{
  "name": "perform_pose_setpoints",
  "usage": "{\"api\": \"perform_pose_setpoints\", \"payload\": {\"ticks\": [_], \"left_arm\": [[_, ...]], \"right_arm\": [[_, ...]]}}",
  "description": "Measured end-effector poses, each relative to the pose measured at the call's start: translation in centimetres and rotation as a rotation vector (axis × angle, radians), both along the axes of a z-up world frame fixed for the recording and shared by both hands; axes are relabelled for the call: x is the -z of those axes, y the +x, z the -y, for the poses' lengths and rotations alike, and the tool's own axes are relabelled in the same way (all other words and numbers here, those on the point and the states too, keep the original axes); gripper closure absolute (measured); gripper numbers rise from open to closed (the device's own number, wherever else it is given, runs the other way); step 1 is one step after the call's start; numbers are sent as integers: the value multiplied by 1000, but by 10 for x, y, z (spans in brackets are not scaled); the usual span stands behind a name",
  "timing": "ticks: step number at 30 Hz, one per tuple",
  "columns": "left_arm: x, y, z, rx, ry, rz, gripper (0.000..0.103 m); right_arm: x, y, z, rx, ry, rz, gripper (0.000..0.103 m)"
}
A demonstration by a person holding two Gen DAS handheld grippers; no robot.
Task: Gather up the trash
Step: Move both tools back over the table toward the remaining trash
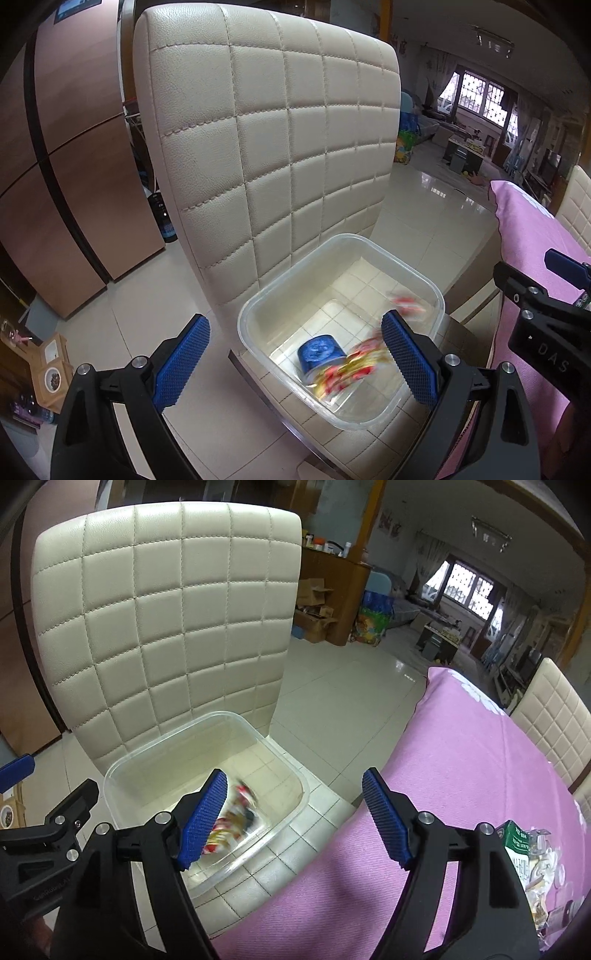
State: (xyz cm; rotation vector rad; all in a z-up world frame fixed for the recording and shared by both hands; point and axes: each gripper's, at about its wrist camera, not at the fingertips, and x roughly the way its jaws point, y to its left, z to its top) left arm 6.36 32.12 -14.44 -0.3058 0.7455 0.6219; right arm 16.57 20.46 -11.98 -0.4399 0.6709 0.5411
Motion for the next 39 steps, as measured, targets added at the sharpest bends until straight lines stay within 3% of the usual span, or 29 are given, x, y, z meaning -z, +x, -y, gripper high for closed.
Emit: {"api": "perform_pose_setpoints", "payload": {"ticks": [11, 20, 25, 39], "left_arm": [[-10, 3, 24, 64, 17, 17, 11], [-31, 2, 62, 149, 40, 47, 11], [-39, 6, 98, 219, 79, 47, 11], [-47, 35, 242, 580, 100, 21, 11]], "right_arm": [[-7, -1, 26, 85, 0, 6, 27], [-22, -16, 77, 149, 31, 20, 28], [-33, -25, 122, 217, 59, 27, 28], [-33, -41, 299, 534, 117, 3, 43]]}}
